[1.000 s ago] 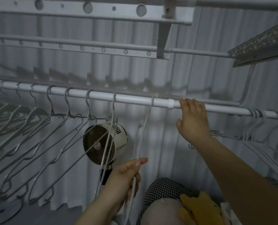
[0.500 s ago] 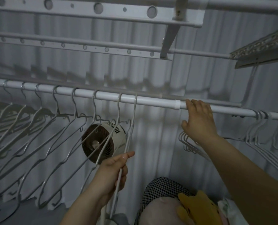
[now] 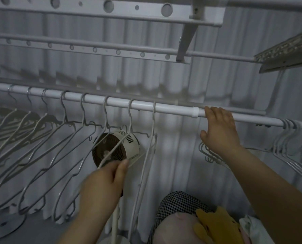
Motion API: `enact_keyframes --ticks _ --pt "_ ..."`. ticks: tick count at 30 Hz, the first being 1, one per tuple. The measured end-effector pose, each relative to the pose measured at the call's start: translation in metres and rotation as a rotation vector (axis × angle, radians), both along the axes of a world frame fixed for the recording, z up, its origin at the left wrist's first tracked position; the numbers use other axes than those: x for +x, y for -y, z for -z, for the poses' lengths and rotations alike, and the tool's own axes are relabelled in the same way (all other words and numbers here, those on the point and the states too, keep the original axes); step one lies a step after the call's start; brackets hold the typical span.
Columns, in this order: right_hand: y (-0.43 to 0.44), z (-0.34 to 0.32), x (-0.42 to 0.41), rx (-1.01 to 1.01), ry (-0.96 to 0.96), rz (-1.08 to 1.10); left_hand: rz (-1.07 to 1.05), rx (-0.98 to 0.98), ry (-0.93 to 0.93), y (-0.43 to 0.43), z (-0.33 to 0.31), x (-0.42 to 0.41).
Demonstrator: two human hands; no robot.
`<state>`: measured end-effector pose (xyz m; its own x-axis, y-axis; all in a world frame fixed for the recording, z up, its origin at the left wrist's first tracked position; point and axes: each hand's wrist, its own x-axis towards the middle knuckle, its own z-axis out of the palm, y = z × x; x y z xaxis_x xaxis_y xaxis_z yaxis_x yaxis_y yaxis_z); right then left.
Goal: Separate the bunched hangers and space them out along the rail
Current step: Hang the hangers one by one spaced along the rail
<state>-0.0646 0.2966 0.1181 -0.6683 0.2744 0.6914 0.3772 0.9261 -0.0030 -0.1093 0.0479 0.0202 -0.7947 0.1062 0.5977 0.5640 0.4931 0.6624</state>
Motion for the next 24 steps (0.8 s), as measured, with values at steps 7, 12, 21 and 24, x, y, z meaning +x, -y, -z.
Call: enact_keyframes --ticks 7,12,21,24 --pt "0.003 0.001 -0.003 0.010 -0.014 -0.014 -0.363 -0.194 -0.404 0.023 -0.008 -0.034" --pt "0.003 0.001 -0.005 0.019 -0.018 -0.019 -0.373 -0.273 -0.064 0.034 -0.011 -0.052" --pt "0.002 0.003 -0.008 0.018 -0.032 -0.015 -0.279 -0.391 0.031 0.029 -0.009 -0.057" --pt "0.001 0.003 -0.008 0.012 -0.033 -0.009 -0.147 -0.353 0.106 0.023 -0.006 -0.059"
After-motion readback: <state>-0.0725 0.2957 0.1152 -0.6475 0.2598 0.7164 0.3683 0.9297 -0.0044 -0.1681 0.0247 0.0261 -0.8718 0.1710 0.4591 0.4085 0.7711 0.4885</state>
